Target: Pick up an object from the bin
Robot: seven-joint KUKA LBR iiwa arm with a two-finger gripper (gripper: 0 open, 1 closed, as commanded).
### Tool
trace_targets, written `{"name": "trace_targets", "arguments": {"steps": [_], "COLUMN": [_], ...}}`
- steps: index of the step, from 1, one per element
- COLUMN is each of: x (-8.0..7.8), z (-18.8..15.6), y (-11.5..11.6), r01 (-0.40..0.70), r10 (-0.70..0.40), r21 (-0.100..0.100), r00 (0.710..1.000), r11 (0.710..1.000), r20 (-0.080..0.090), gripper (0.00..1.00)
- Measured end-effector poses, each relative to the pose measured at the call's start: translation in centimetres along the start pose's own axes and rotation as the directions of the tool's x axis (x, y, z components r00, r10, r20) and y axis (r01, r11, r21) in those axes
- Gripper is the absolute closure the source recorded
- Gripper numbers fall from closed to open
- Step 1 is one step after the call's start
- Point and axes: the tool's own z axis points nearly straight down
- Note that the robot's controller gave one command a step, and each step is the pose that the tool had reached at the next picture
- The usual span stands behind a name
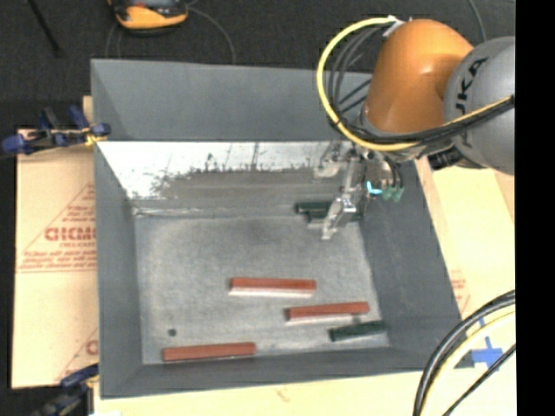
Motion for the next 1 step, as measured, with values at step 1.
{"name": "trace_targets", "arguments": {"steps": [1], "x": [-0.14], "z": [-0.51], "y": [-0.01], "r01": [0.000], "r10": [0.000], "r21": [0.001], "r00": [1.000], "r11": [1.000], "r20": [0.008], "gripper": [0.00]}}
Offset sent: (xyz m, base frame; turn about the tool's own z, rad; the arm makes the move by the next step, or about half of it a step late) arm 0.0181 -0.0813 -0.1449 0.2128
